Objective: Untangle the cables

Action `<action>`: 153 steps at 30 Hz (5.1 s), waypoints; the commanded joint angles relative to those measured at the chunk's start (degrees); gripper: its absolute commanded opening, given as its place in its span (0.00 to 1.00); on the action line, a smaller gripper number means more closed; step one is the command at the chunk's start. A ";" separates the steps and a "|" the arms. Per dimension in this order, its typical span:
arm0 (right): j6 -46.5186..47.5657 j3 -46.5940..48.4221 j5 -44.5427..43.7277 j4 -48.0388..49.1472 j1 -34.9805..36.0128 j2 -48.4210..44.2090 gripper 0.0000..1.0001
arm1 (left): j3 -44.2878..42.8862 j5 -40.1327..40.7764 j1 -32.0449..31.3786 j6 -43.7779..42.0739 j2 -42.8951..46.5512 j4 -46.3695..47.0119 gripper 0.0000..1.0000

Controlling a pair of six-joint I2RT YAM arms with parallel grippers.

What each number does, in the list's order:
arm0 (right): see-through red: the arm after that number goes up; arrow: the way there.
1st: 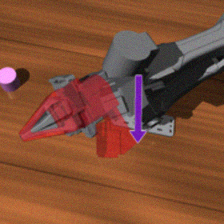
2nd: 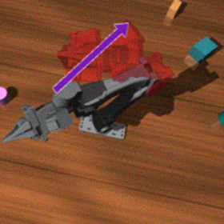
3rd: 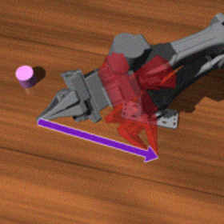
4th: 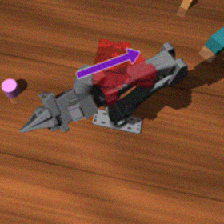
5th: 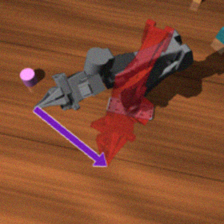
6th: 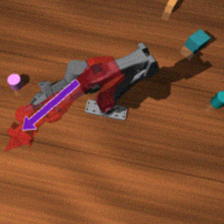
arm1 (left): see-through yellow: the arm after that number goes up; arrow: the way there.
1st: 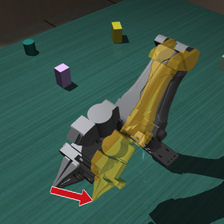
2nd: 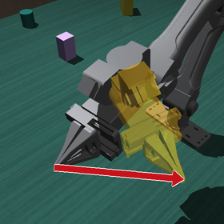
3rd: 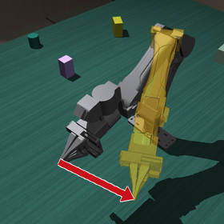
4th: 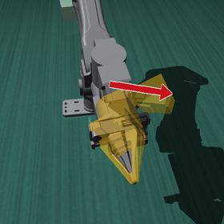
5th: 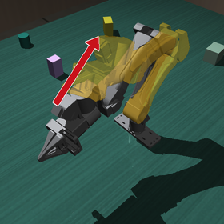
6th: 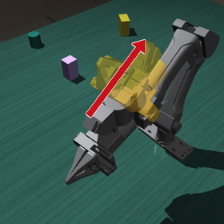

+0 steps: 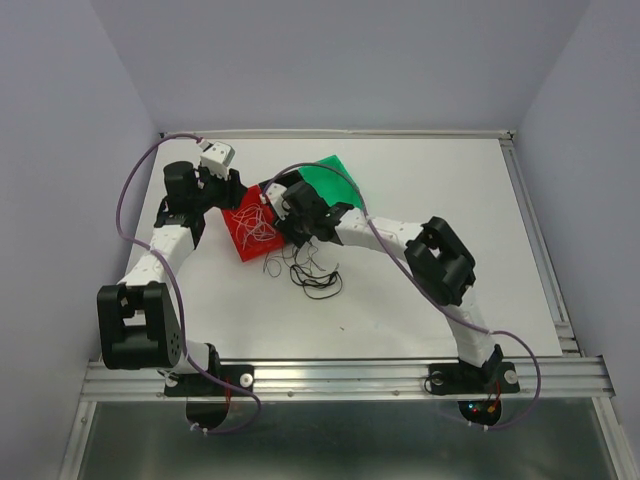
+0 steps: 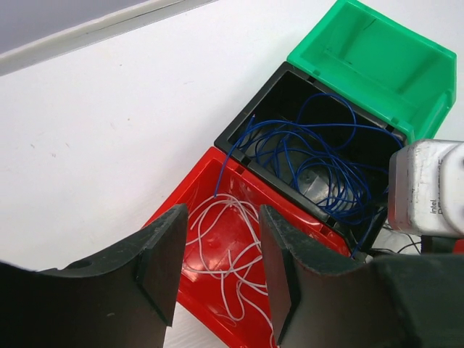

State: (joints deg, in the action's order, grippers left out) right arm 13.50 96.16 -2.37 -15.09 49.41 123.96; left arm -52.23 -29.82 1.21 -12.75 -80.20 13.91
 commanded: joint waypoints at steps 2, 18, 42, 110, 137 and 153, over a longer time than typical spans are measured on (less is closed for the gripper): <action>1.27 4.91 -0.88 1.99 -0.28 0.40 0.43 | -0.42 -1.03 -0.16 -0.61 2.60 1.91 0.55; -5.05 3.59 1.23 5.16 -2.91 -3.02 0.01 | -0.16 -0.76 -0.25 -0.52 3.39 1.91 0.55; -18.60 8.68 3.44 6.22 -8.19 3.38 0.01 | 0.02 -0.59 -0.25 -0.52 3.21 2.35 0.55; -20.00 -39.37 -4.58 31.09 4.38 -32.16 0.05 | 3.45 -0.15 -2.88 -2.98 7.96 3.75 0.68; -11.65 -32.10 -29.27 20.19 0.96 -47.16 0.00 | 4.68 -2.52 -4.64 -3.68 10.24 3.40 0.68; -12.71 -7.58 -5.99 15.27 -14.77 -16.50 0.01 | 4.68 -1.73 -4.90 -3.86 9.98 3.49 0.68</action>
State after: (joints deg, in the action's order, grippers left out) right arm 0.27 80.62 -15.49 0.54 35.66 101.86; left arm -47.94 -31.27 -3.42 -16.03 -72.14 15.18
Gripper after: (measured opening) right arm 0.061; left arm 0.680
